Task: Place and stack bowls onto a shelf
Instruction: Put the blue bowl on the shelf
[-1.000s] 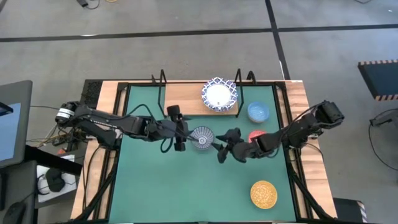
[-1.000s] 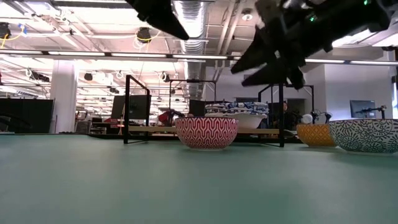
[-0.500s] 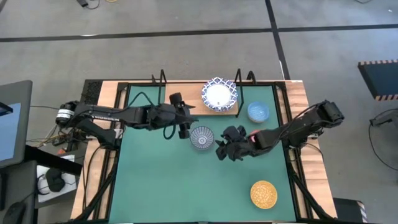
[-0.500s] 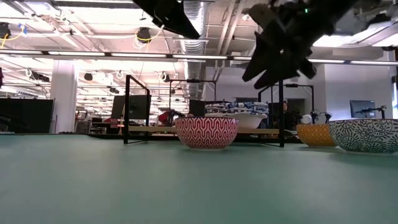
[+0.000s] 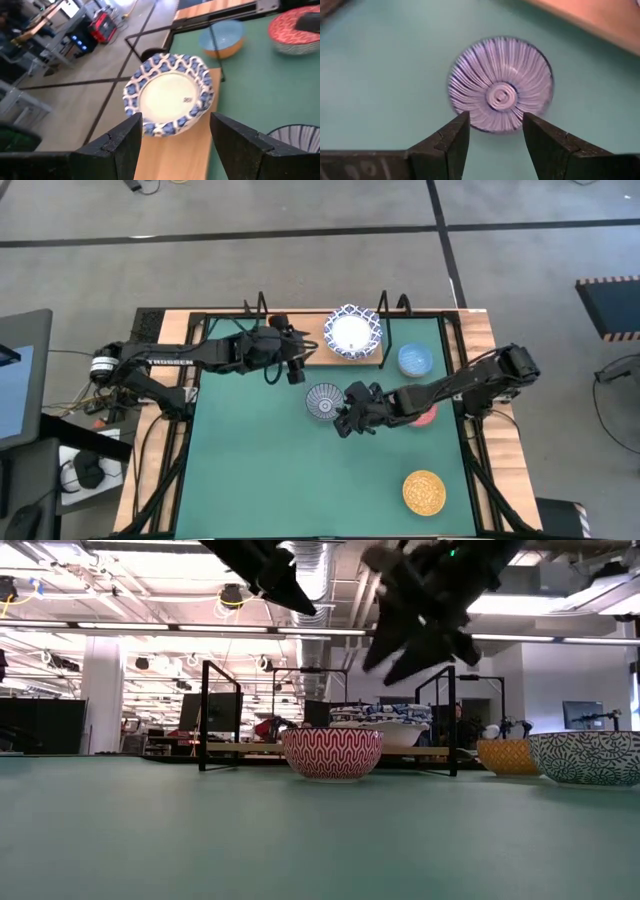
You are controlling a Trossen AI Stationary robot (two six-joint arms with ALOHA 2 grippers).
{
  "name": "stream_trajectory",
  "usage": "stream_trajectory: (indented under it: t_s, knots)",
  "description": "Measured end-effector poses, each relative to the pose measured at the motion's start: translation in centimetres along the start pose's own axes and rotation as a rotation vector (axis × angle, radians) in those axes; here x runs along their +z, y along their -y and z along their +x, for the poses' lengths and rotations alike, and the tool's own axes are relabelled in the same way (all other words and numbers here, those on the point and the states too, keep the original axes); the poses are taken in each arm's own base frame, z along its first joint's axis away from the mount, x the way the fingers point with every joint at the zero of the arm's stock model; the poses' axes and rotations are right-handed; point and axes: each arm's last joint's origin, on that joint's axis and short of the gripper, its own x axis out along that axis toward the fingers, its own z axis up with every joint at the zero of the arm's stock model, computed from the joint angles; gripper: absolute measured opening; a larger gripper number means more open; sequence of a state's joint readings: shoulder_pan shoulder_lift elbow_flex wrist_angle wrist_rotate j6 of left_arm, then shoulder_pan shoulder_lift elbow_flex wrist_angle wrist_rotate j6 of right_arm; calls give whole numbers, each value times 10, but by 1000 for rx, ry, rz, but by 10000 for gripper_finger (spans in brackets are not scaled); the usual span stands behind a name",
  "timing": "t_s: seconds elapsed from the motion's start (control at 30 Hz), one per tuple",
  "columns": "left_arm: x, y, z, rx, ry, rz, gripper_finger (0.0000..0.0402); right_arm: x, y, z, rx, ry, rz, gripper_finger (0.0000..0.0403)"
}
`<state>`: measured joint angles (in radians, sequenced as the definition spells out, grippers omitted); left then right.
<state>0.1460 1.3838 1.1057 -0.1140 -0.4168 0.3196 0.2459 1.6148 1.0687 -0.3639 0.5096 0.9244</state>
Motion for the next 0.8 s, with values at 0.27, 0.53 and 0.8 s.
stream_trajectory:
  t_s: [0.27,0.53,0.8]
  knots:
    - [-3,-26,-28,124,-73,-76,218,-9,6,43,-139,-67,-12,207]
    - [1,-38,-36,141,-16,-148,218,4,28,64,-187,-147,60,200]
    - [-3,-54,-29,166,-7,-182,218,16,43,75,-171,-216,72,117]
